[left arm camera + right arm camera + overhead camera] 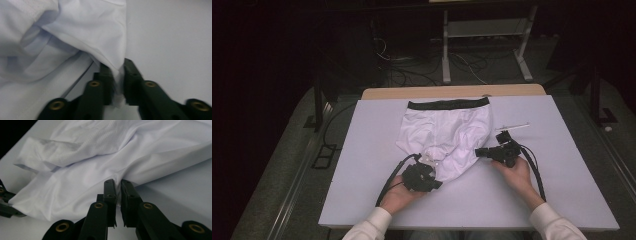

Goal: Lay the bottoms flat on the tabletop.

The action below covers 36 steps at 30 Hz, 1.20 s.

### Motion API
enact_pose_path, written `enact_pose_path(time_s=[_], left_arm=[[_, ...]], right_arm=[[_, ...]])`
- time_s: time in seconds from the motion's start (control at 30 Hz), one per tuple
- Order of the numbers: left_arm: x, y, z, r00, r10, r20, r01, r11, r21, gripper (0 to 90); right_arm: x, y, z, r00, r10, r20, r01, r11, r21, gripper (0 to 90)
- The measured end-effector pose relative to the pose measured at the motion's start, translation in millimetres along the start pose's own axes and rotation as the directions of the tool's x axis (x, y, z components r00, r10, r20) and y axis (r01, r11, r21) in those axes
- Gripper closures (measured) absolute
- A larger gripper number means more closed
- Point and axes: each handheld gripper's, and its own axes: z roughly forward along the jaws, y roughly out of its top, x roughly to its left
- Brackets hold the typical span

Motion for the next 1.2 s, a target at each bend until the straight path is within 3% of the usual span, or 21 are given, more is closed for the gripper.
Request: enact_pose_path(time_s=[0.13, 0.27, 0.4, 0.47, 0.57, 0.67, 0.73, 0.77, 0.83, 0.87, 1.0, 1.13, 1.2], left_arm=[[-3.3, 12.6, -15.2, 0.9995, -0.001, 0.031, 0.003, 0.9964, -0.084, 86.8], [-0.1, 32.0, -27.3, 0.9961, -0.019, 0.086, 0.032, 0.9883, -0.149, 86.9], [17.6, 48.3, -35.2, 0.9913, -0.083, 0.102, 0.102, 0.976, -0.193, 86.8], [32.9, 51.3, -37.3, 0.9846, -0.129, 0.118, 0.151, 0.9674, -0.203, 86.8], [58.4, 44.7, -40.0, 0.9667, -0.21, 0.146, 0.24, 0.9415, -0.236, 86.8], [80.5, 29.9, -42.3, 0.943, -0.285, 0.172, 0.325, 0.8998, -0.291, 86.8], [93.4, 20.4, -43.2, 0.9211, -0.341, 0.187, 0.385, 0.8695, -0.309, 86.8], [98.4, 16.0, -43.8, 0.9136, -0.362, 0.186, 0.404, 0.8553, -0.324, 86.8], [108.0, 8.0, -44.4, 0.8961, -0.401, 0.189, 0.443, 0.8295, -0.34, 86.8], [112.1, 4.7, -44.2, 0.8901, -0.417, 0.185, 0.456, 0.8204, -0.345, 86.8], [124.3, -6.0, -40.5, 0.8682, -0.468, 0.166, 0.495, 0.7965, -0.347, 86.8], [133.0, -13.0, -36.1, 0.8523, -0.5, 0.152, 0.52, 0.7821, -0.343, 86.8], [135.1, -14.6, -34.4, 0.8475, -0.509, 0.149, 0.528, 0.7797, -0.337, 86.8]], right_arm=[[-0.2, 7.3, -19.5, 0.9996, 0.02, -0.022, -0.02, 1.0, -0.023, 82.2], [0.3, 20.5, -37.0, 0.9999, -0.013, 0.005, 0.014, 1.0, -0.015, 82.3], [-2.6, 37.3, -40.8, 0.9999, -0.011, -0.011, 0.011, 1.0, -0.006, 82.2], [-1.5, 49.1, -37.8, 0.9998, -0.017, -0.008, 0.017, 1.0, -0.004, 82.2], [2.8, 70.7, -28.6, 0.9994, -0.033, 0.007, 0.033, 0.999, 0.004, 82.2], [7.0, 93.0, -13.3, 0.9996, -0.028, 0.008, 0.028, 1.0, -0.004, 82.2], [8.4, 103.5, -2.3, 0.9998, -0.017, 0.008, 0.017, 1.0, -0.009, 82.2], [8.5, 108.7, 4.5, 1.0, -0.007, 0.004, 0.007, 1.0, -0.013, 82.2], [9.1, 117.1, 18.0, 1.0, 0.009, 0.002, -0.009, 1.0, -0.028, 82.2], [9.0, 120.5, 25.3, 0.9999, 0.015, 0.001, -0.015, 0.999, -0.034, 82.0], [6.8, 127.4, 53.0, 0.9996, 0.028, 0.007, -0.028, 0.999, -0.043, 81.9], [-0.3, 123.8, 76.9, 0.9983, 0.058, -0.004, -0.058, 0.997, -0.056, 81.7], [-4.7, 119.6, 87.3, 0.997, 0.078, 0.0, -0.077, 0.996, -0.047, 81.5]])
